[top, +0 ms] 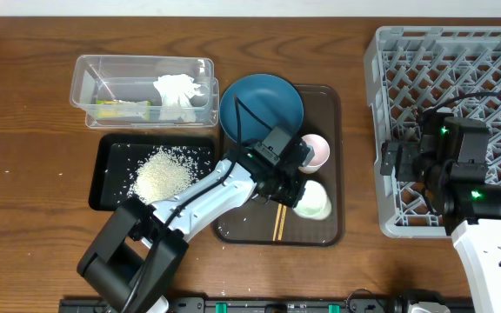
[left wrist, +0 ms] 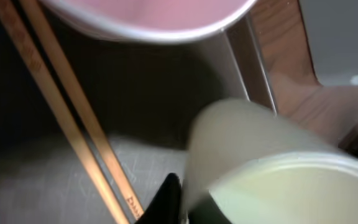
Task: Sort waste into correct bins and load items into the dishwasher rack
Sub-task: 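Reach the left gripper to the cream cup on the brown tray and grasp it, then lift the cream cup and hand it to the right gripper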
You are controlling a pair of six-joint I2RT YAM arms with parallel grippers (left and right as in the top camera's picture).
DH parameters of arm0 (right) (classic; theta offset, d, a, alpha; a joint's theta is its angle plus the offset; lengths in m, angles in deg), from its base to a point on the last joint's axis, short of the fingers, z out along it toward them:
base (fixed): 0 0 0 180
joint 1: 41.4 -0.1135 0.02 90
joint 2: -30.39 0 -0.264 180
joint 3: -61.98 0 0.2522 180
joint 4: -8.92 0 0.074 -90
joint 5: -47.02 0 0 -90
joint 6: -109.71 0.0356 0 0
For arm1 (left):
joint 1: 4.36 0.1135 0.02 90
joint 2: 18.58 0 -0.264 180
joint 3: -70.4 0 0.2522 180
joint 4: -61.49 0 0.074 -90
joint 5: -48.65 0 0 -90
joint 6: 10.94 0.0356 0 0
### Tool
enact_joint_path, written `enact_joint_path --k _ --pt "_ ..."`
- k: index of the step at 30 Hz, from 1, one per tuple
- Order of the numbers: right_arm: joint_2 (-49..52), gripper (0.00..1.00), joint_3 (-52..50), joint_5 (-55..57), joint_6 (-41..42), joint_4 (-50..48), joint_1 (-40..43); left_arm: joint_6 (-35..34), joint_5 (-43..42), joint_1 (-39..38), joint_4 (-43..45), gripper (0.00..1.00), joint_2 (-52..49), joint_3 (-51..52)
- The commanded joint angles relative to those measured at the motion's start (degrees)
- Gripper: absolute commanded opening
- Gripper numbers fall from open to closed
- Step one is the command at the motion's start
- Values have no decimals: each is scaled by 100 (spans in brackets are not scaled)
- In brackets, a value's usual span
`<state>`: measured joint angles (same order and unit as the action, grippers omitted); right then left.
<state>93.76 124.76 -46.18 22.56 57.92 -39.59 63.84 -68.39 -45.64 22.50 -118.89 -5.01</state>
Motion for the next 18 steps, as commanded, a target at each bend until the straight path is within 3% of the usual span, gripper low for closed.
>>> enact_joint_path --k 1,9,12,18 --pt "-4 99 114 -48 96 61 -103 7 -63 164 -219 6 393 -48" --pt "-2 99 114 -396 87 -131 -103 -44 -109 911 -315 6 1751 -48" --pt "24 99 114 -1539 -343 -463 -103 -323 -358 1364 101 6 1976 -48" --pt "286 99 114 -4951 -1808 -1117 -107 -1088 -2374 2304 1650 6 1502 -48"
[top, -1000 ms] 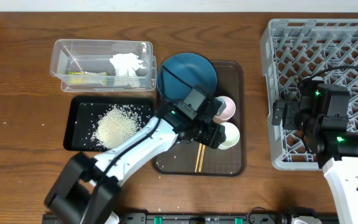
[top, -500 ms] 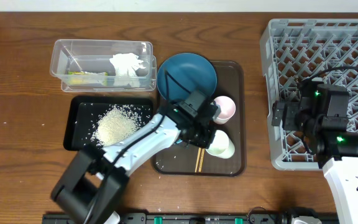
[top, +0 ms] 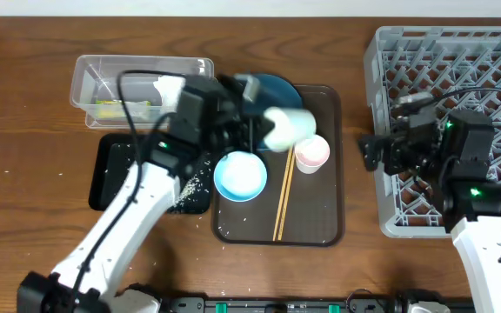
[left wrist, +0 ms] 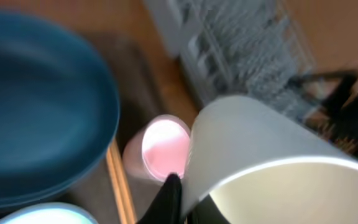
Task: Sort waste into correct bins and load items into the dishwasher rack
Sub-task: 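Lift the cream cup and hand it to the right gripper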
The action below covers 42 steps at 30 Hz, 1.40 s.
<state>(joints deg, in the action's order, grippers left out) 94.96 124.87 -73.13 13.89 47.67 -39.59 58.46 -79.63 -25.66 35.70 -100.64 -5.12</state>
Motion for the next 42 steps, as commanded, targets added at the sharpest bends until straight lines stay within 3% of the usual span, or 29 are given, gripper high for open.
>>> enact_joint_path --k 1,3,6,11,28,32,37,42 --pt "225 99 103 -2728 -1141 -157 -109 -789 -1668 424 673 6 -503 -37" --pt "363 99 103 -3501 -1493 -273 -114 -1300 -2479 568 1403 6 -879 -37" --pt "566 99 103 -3807 -1655 -457 -114 -2210 -3390 612 2496 6 -1377 -37" --pt "772 99 103 -3834 -1655 -708 -125 -3167 -4041 450 3635 6 -1867 -37" --pt "857 96 103 -3971 -1652 -1462 -243 -3200 -4166 -136 3681 6 -1910 -37" --pt "857 83 103 -4000 -1655 -1475 -295 -3202 -4168 -188 3681 7 -1910 -37" --pt "857 82 103 -4000 -1655 -1497 -330 -3226 -4170 -203 3681 6 -1910 -37" --pt "857 65 103 -4000 -1655 -1495 -339 -3226 -4168 -203 3681 8 -1910 -37"
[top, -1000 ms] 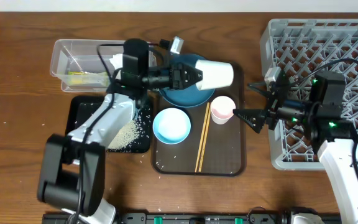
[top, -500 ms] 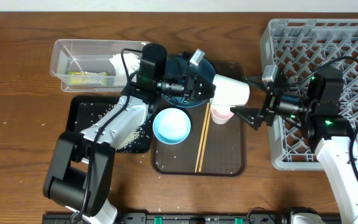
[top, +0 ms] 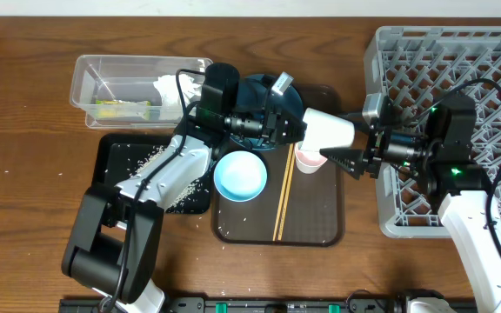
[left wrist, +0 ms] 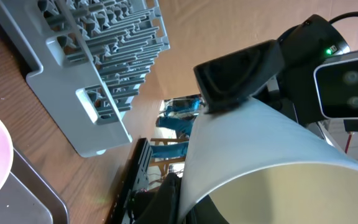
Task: Sort waste into correct bins and load items into the dishwasher rack
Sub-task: 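Lift the cream cup and hand it to the right gripper, then place the cream cup into the grey dish rack with the right gripper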
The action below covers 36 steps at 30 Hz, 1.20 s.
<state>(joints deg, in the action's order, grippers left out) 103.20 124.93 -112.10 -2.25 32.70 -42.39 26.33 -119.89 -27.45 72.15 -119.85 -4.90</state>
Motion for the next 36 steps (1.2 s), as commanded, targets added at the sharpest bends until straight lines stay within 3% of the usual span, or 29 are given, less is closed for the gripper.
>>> enact_joint_path --k 1,6,11,17,20,30,36 --pt "33 61 96 -103 -42 0 -59 -13 -142 -24 37 9 11 -59" --pt "33 57 96 -101 -42 2 -59 -11 -140 -24 37 12 11 -59" --pt "33 56 96 9 -28 98 -57 442 -140 -7 33 33 11 -59" --pt "31 31 96 1550 1027 177 -50 1329 238 236 -302 41 11 -57" --pt "0 2 96 2286 1285 157 -39 1716 787 511 -625 42 11 -57" --pt "-280 1 286 3403 2485 354 688 2643 2153 1537 -1593 43 70 -59" --pt "-284 1 901 3709 2428 1290 1300 3359 2986 2006 -2468 43 280 -59"
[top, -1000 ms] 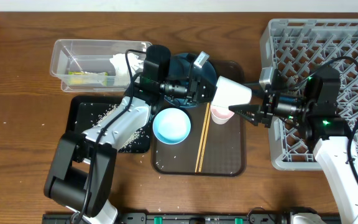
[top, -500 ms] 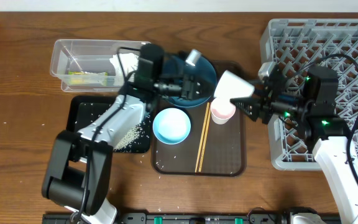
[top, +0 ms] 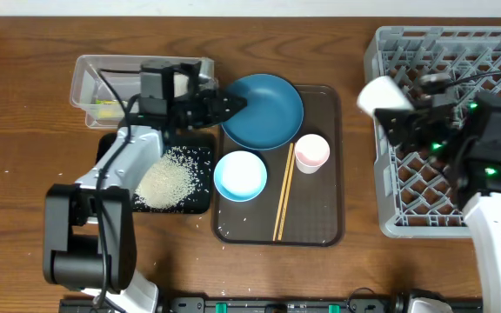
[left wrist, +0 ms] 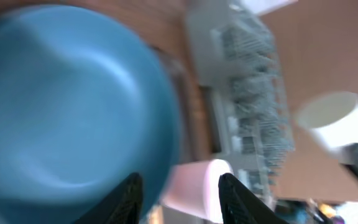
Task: Sort waste into correct bins and load items into the dishwasher rack
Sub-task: 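Place the cream cup into the grey dish rack with the right gripper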
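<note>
My right gripper (top: 390, 111) is shut on a white cup (top: 376, 94), held at the left edge of the grey dishwasher rack (top: 459, 78). The cup (left wrist: 335, 119) also shows blurred in the left wrist view, beside the rack (left wrist: 247, 93). My left gripper (top: 231, 106) is open and empty at the left rim of the blue plate (top: 266, 109); its fingers (left wrist: 131, 198) frame the plate (left wrist: 73, 106) and a pink cup (left wrist: 197, 185). On the brown tray (top: 329, 217) lie the pink cup (top: 311, 153), a light blue bowl (top: 239, 174) and chopsticks (top: 280, 198).
A clear bin (top: 137, 83) with crumpled paper and a green wrapper stands at the back left. A black tray (top: 116, 178) with a heap of rice lies in front of it. Stray rice grains dot the wooden table (top: 24, 174).
The white cup has passed from my left gripper to my right. The right gripper now holds it at the rack's left edge; the left is open and back at the blue plate.
My left gripper was shut on the white cup low in the brown tray by the chopsticks. Then it held the cup above the plate, then out to the right gripper over the tray. Now the right gripper has the cup at the rack.
</note>
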You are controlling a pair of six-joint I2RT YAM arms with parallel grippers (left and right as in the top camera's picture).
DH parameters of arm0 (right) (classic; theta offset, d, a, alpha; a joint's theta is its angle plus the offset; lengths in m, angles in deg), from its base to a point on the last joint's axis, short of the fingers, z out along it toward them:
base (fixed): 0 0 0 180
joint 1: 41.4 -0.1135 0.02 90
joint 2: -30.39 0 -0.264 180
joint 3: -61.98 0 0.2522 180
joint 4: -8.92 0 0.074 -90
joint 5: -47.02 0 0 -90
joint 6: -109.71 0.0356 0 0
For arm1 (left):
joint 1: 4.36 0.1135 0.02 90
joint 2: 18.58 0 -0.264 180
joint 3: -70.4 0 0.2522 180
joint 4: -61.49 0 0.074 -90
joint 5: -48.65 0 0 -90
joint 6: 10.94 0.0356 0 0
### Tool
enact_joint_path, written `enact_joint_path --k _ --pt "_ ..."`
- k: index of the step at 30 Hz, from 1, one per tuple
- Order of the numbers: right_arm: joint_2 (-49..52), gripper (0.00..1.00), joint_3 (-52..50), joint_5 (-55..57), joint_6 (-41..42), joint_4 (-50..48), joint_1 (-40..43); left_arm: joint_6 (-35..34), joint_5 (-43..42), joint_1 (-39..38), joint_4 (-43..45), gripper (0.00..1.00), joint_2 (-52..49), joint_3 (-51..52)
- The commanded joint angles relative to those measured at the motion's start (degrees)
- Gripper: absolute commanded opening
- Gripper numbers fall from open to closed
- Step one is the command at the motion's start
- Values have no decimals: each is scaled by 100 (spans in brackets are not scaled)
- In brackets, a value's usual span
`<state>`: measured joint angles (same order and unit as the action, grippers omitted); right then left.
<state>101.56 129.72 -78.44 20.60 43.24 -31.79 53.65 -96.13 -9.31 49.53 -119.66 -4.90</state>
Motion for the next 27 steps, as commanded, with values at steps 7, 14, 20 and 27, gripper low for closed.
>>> enact_joint_path --k 7,14,20,27 --pt "-116 1 1379 1537 -13 1561 723 1622 2190 623 -1727 42 970 -59" --pt "-24 1 1912 2826 101 2625 1108 1729 4374 789 -3388 42 1781 -59" --pt "339 1 2177 3440 214 3088 1657 1727 4839 789 -4085 43 2065 -59" --pt "1469 1 3152 3567 225 3842 2618 1722 4776 789 -4105 43 2109 -59"
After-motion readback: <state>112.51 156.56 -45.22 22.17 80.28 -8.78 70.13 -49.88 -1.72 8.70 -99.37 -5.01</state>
